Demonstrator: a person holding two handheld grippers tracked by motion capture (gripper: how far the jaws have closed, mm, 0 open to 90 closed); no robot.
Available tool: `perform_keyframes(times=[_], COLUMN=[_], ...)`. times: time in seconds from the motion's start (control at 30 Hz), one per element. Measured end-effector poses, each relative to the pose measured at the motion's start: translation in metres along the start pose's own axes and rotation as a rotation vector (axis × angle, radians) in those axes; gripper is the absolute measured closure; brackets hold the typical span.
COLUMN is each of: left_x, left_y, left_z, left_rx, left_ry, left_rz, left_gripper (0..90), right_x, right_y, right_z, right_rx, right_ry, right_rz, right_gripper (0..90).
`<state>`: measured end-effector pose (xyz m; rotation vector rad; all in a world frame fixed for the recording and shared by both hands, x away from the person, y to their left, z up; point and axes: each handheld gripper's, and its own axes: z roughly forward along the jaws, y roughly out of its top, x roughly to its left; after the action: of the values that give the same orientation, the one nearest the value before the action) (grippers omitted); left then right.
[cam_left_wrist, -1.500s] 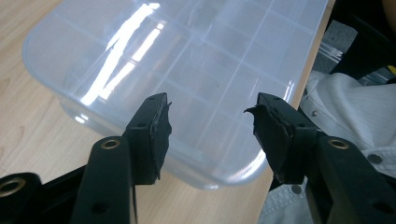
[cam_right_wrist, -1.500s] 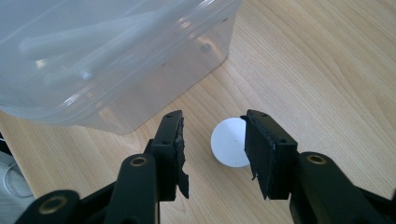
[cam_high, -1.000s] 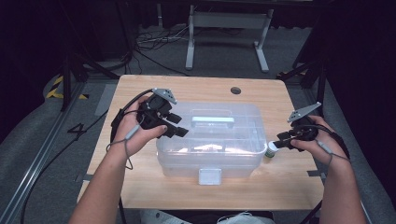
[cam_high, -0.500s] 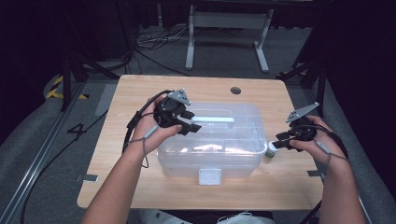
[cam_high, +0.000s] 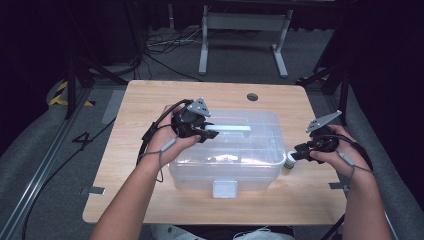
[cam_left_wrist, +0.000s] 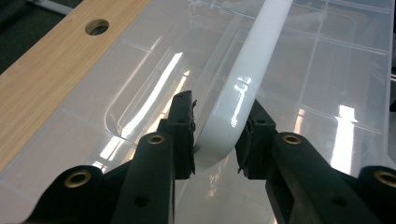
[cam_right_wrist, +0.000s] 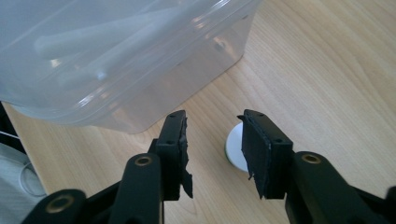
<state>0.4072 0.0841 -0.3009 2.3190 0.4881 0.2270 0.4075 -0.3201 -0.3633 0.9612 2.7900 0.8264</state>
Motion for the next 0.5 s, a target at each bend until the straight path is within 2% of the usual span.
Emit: perform_keyframes(times=[0.17, 0.37, 0.5], left_x=[0.002, 0.004, 0.009], left_y=[0.002, 0.009, 0.013], left_z=[0.000, -0.002, -0.005], left_rx=[0.005, 0.047, 0.031], left_ry=[0.005, 0.007, 0.006], left_rz=[-0.003, -0.007, -0.021], left_gripper=[72.1, 72.6, 72.6], right_x=[0.005, 0.009, 0.012], right_y=[-0.004, -0.008, -0.011], right_z=[-0.002, -0.009, -0.014], right_rx=[-0.019, -0.060, -0.097], right_ry=[0.008, 0.014, 0.017], right_rz=[0.009, 0.004, 0.010], right_gripper=[64.5, 66.5, 71.0])
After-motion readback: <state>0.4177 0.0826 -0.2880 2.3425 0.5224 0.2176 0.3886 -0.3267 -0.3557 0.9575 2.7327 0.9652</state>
